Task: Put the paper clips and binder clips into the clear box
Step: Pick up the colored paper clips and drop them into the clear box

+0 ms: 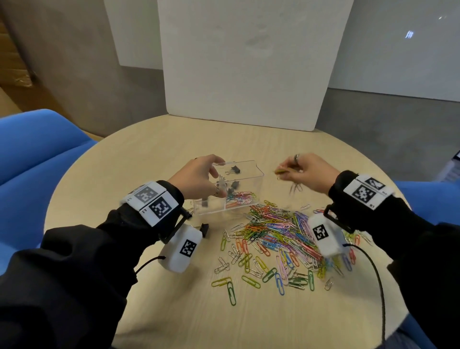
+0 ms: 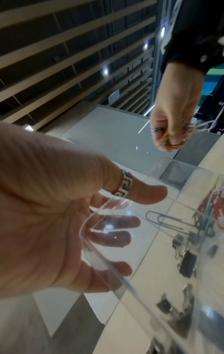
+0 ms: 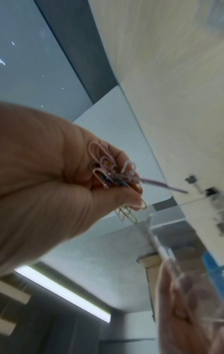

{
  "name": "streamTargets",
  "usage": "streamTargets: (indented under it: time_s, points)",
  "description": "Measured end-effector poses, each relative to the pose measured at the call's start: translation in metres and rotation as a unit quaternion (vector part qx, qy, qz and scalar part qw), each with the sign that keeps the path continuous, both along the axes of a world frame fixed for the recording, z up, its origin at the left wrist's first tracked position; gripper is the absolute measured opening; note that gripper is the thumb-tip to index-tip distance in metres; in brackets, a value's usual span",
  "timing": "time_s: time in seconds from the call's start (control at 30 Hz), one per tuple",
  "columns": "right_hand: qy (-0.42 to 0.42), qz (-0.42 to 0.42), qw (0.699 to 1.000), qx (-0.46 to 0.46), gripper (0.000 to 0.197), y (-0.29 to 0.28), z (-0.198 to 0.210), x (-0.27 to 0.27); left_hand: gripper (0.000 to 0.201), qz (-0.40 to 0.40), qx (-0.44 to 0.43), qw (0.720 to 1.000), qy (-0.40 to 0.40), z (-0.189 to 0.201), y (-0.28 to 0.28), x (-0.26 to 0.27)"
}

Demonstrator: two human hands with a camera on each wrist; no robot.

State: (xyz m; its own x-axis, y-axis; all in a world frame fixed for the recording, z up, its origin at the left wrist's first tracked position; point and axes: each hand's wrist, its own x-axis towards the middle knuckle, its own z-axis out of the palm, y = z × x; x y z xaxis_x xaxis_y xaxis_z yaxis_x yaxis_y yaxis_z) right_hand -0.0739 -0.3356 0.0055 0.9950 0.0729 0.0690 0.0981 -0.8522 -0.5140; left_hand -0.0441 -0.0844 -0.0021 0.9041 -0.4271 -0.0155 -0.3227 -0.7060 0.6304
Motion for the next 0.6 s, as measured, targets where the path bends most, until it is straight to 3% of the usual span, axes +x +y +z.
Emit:
streamTargets:
  time_s: [0.2, 0.6]
  points:
    - [-0.094, 0.084, 0.99, 0.068, 0.015, 0.042, 0.035, 0.009, 0.072, -0.028, 0.006, 0.999, 0.023, 0.01, -0.003, -0.001]
    - [-0.156, 0.145, 0.976, 0.036, 0.02, 0.075, 0.007, 0.008, 0.071, -0.039, -0.026, 0.996, 0.075, 0.021, 0.009, -0.003]
